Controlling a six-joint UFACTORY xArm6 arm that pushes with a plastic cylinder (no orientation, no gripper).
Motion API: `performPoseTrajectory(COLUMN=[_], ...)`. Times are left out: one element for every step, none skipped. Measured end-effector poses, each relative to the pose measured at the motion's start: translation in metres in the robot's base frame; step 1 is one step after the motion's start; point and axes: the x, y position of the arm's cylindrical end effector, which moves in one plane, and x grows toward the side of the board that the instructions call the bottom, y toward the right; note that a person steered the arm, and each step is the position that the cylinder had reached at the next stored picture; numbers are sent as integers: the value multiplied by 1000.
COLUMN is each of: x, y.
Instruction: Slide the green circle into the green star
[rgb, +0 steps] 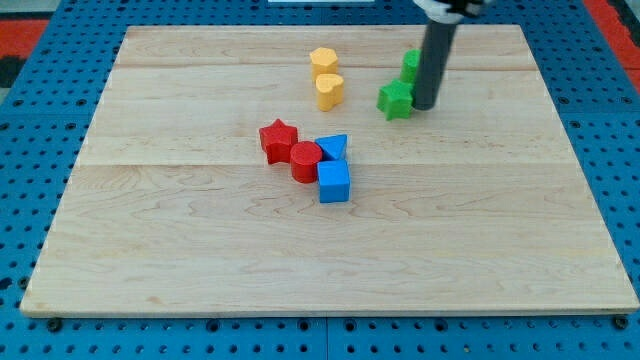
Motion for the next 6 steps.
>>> performPoseTrajectory(x=[-25, -14, -20, -52, -67, -67], y=[-46, 45, 114, 106, 42, -32])
